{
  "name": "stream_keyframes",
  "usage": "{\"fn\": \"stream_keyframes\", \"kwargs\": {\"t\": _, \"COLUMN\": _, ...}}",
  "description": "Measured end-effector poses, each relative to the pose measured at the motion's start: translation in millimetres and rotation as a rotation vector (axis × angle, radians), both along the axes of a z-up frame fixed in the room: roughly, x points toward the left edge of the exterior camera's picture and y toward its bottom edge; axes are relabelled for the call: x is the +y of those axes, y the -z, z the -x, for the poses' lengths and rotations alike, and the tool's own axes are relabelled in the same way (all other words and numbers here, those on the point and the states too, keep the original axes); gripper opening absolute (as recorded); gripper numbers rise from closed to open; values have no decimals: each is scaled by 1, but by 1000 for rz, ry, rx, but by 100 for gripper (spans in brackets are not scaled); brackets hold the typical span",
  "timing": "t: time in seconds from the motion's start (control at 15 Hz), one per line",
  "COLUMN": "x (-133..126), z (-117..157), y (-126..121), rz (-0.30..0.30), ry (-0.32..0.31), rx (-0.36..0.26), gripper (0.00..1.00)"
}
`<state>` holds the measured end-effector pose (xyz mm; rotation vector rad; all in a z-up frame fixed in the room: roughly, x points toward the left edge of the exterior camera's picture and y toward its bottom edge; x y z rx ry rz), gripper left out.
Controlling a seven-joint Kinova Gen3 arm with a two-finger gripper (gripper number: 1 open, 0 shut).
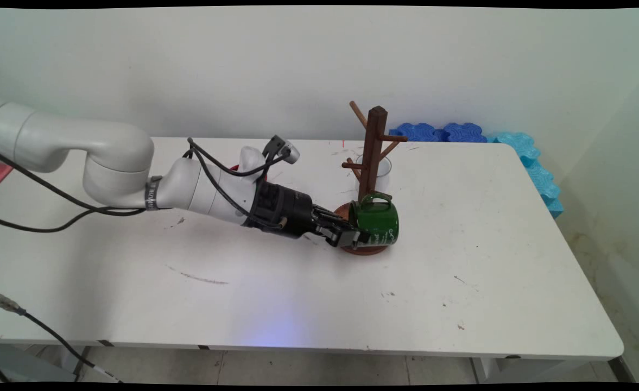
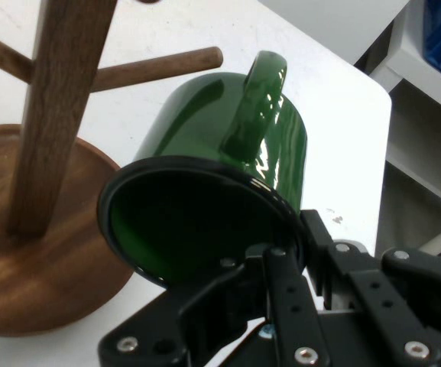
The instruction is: Place the picked object on the table
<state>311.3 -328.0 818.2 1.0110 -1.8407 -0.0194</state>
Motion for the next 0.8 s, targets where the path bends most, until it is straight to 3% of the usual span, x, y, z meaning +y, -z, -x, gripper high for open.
{"fn": "stream_keyframes", "kwargs": {"t": 0.8, "x": 9, "z": 10, "y": -2, "rz": -9, "ry": 32, "rx": 1, "gripper": 0}}
